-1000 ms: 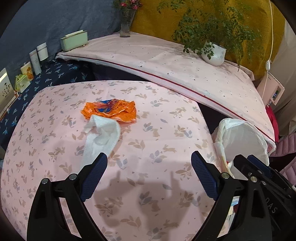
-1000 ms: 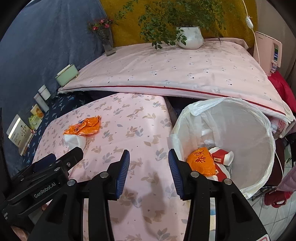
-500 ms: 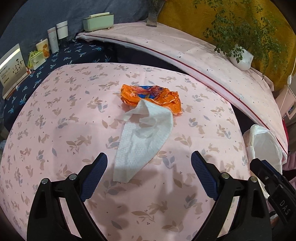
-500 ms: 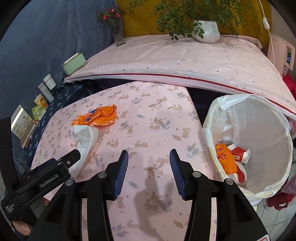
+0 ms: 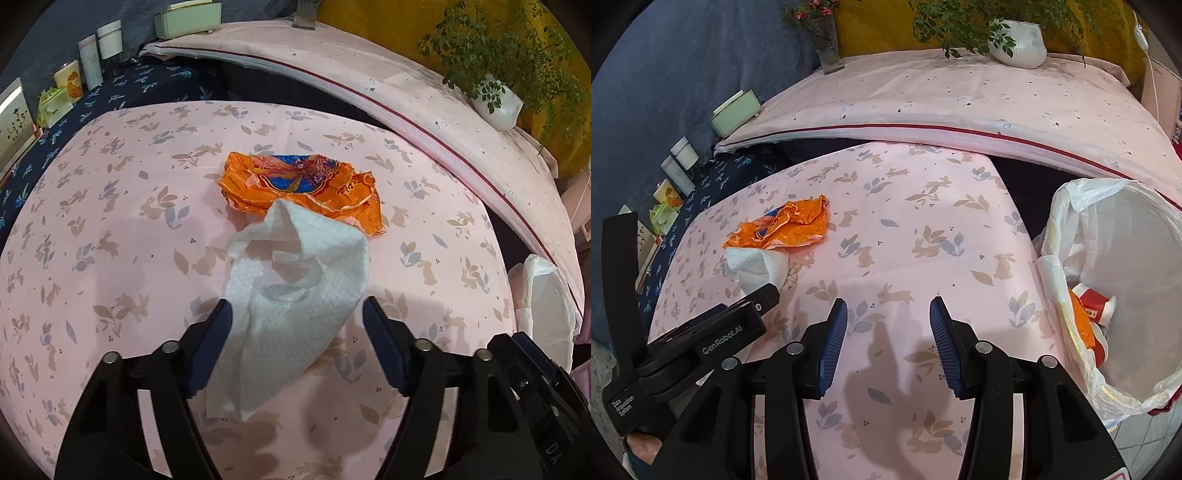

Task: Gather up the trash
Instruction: 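Move both grippers back over the white tissue and orange wrapper, then grasp the white tissue with the left gripper while the right grasps the orange wrapper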

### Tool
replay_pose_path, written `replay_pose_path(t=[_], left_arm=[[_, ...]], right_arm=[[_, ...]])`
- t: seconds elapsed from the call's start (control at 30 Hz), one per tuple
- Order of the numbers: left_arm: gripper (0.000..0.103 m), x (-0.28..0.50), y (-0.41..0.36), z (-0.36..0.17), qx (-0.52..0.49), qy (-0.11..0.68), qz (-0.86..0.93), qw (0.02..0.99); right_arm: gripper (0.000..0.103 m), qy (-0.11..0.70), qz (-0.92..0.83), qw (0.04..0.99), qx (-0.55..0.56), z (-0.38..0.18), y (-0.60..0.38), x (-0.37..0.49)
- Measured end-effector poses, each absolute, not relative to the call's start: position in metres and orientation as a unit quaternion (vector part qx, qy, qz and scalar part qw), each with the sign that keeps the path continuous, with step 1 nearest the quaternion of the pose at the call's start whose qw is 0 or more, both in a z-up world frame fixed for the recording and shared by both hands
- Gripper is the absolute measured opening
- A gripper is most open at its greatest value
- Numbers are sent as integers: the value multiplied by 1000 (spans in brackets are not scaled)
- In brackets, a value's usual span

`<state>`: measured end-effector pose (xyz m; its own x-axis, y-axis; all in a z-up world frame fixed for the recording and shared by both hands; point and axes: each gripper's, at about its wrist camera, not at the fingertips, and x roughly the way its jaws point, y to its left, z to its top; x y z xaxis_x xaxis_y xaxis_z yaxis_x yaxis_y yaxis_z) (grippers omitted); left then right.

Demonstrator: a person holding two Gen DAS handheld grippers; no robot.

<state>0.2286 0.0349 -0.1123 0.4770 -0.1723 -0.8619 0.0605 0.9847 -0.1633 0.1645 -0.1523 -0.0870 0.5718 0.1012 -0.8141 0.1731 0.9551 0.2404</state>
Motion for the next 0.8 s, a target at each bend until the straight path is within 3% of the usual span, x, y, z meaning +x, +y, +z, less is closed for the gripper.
replay_pose_path(t=[0.2,0.33,0.7,0.8], left_arm=[[12,227,50,-119,-72,515,-78,851],[7,221,71,-112,-98,511,-78,850],[7,214,123,-98,-120,503,-57,854],[7,214,131,-103,-124,508,-53,851]], right_arm=[[46,469,-9,872,141,-93,-138,179],[46,471,4,871,138,-94,-126,191],[46,479,49,862,156,-91,-81,237],[52,483,60,857,171,-92,-65,252]])
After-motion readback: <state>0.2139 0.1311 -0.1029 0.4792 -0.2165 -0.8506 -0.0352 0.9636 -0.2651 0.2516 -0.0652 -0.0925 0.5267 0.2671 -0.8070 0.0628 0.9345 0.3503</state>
